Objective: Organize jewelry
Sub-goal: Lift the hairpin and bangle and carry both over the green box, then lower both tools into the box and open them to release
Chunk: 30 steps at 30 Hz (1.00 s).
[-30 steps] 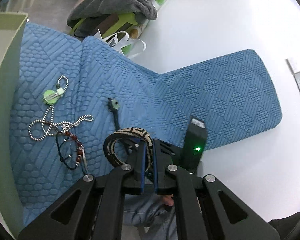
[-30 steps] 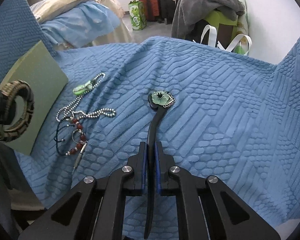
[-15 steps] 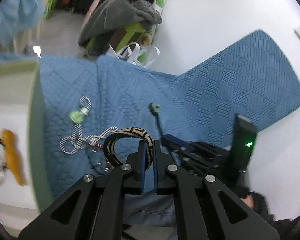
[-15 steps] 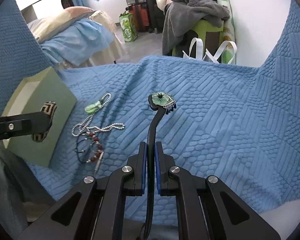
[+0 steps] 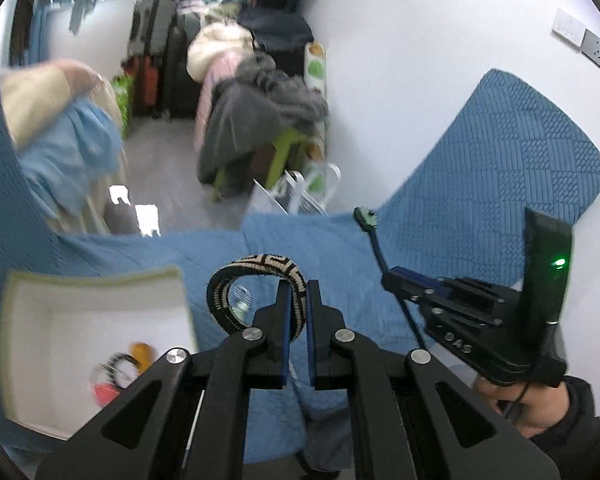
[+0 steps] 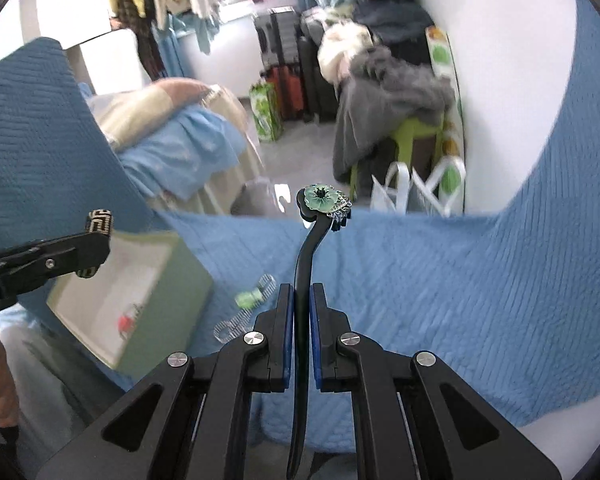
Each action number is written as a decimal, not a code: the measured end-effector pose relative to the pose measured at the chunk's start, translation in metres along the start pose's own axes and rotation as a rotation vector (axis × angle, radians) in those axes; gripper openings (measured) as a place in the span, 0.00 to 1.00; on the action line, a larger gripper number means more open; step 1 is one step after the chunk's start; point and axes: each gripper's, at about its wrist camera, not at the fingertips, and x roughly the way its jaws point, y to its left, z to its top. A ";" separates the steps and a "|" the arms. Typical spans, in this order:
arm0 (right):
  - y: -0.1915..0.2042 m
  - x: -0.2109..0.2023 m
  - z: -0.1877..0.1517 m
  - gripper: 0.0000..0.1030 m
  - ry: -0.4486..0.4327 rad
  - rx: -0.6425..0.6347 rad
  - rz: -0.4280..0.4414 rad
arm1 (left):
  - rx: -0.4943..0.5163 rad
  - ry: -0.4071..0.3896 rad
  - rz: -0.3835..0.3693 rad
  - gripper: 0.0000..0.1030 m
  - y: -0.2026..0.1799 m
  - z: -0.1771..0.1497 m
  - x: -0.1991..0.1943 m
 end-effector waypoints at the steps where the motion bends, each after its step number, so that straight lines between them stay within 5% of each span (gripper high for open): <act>1: 0.006 -0.005 0.006 0.05 -0.015 -0.005 0.003 | 0.003 -0.013 0.010 0.06 0.003 0.003 -0.006; 14: 0.107 -0.042 0.071 0.06 -0.183 -0.086 0.090 | 0.009 -0.100 0.166 0.06 0.056 0.017 -0.067; 24: 0.153 -0.006 0.068 0.06 -0.135 -0.096 0.141 | -0.058 -0.097 0.191 0.06 0.108 0.004 -0.067; 30: 0.166 0.037 0.049 0.06 -0.048 -0.088 0.144 | -0.093 -0.020 0.211 0.06 0.135 -0.008 -0.044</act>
